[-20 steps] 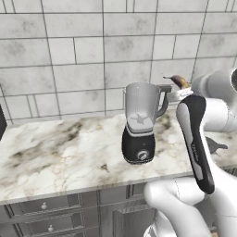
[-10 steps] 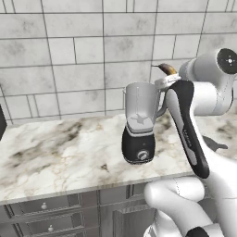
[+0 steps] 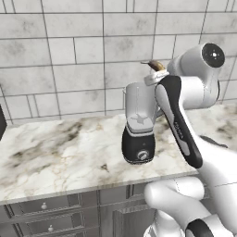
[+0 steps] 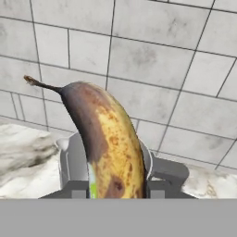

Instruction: Open the blender lid, put the banana in the blender, close the lid, and start the blender.

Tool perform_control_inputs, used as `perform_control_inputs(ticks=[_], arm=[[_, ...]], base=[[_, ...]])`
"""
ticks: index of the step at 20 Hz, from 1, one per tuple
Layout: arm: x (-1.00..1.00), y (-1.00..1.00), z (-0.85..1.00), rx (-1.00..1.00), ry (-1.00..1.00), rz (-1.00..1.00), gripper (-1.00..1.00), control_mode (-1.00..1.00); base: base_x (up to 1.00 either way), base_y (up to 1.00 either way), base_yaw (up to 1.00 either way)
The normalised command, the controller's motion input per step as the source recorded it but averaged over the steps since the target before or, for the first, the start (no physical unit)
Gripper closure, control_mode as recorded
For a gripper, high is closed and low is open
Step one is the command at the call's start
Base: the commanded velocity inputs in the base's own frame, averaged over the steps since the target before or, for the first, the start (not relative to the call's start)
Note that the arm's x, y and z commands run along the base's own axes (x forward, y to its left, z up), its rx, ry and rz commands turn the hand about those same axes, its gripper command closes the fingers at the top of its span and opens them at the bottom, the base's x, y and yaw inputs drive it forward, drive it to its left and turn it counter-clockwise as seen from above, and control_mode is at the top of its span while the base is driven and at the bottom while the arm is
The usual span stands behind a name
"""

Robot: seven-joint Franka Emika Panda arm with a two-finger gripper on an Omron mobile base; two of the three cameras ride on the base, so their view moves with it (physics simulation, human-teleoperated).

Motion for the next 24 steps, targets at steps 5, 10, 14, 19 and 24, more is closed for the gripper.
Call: perform_control_inputs(ticks=[5, 10, 14, 19, 24], arm=[[0.35, 0.12, -0.01, 0.0, 0.0, 0.04, 1.0, -1.0], [0.3, 0.09, -0.07, 0.0, 0.0, 0.05, 1.0, -1.0], [0.26, 0.07, -0.18, 0.0, 0.0, 0.05, 1.0, -1.0], [0.1, 0.03, -0.26, 0.0, -0.01, 0.03, 1.0, -1.0], [0.0, 0.02, -0.21, 0.0, -0.02, 0.0, 1.0, -1.0]], base=[[0.0, 0.0, 0.0], [0.0, 0.0, 0.0], [0.0, 0.0, 0.0], [0.0, 0.0, 0.0], [0.0, 0.0, 0.0]])
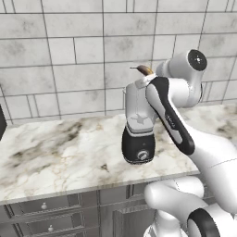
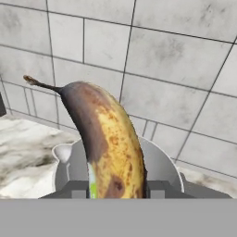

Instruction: Open the blender lid, put the banana in the blender, close the lid, and start the blender.

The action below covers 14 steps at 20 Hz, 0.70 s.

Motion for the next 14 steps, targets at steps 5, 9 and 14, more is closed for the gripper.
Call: perform_control_inputs(ticks=[5, 9, 14], arm=[[0.11, 0.03, 0.02, 0.0, -0.03, 0.0, 1.0, -1.0], [0.5, 0.0, 0.19, 0.0, -0.07, 0.0, 1.0, -1.0], [0.36, 0.0, 0.1, 0.0, -0.06, 0.0, 1.0, -1.0]], base=[[0.0, 0.0, 0.0], [0.0, 0.0, 0.0], [0.0, 0.0, 0.0]])
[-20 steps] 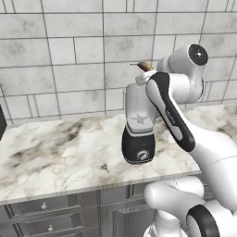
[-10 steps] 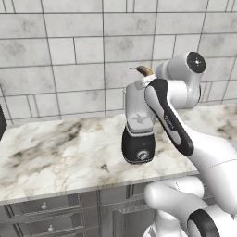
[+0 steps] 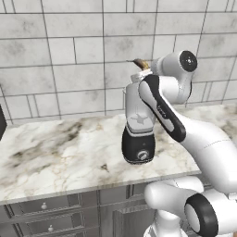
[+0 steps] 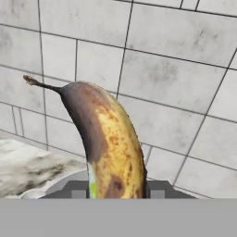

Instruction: Open the blender lid, put the banana in the blender, close the lid, and start the blender.

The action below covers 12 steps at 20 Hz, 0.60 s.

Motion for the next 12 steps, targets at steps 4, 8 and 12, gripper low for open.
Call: perform_control_inputs(ticks=[4, 8, 12], arm=[[0.13, 0.0, -0.1, 0.0, -0.04, 0.0, 1.0, -1.0], [0.0, 0.01, -0.32, 0.0, 0.0, 0.0, 1.0, -1.0], [0.0, 0.07, -0.32, 0.0, 0.0, 0.0, 1.0, -1.0]], base=[[0.0, 0.0, 0.0], [0.0, 0.0, 0.0], [0.0, 0.0, 0.0]])
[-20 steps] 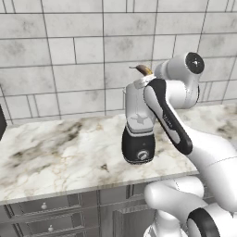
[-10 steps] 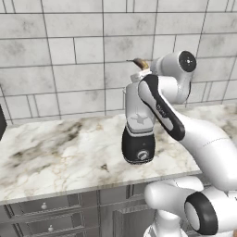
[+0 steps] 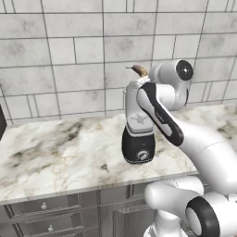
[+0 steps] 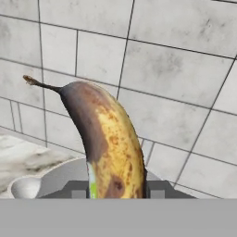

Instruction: Open the blender lid, put the banana in the blender, close the lid, and start the blender.

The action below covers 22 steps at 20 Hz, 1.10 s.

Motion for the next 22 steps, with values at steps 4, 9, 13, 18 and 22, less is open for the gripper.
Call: perform_control_inputs(ticks=[4, 9, 13, 18, 22], arm=[[0.0, 0.04, -0.17, 0.0, 0.0, 0.0, 1.0, -1.0], [-0.21, 0.0, -0.01, 0.0, 0.02, 0.0, 1.0, -1.0], [-0.14, 0.0, 0.0, -0.06, 0.23, 0.0, 1.0, -1.0], [-0.04, 0.0, -0.01, -0.09, 0.29, 0.0, 1.0, -1.0], [-0.15, 0.0, -0.16, -0.04, 0.17, 0.0, 1.0, -1.0]], base=[[0.0, 0.0, 0.0], [0.0, 0.0, 0.0], [0.0, 0.0, 0.0], [0.0, 0.0, 0.0], [0.0, 0.0, 0.0]])
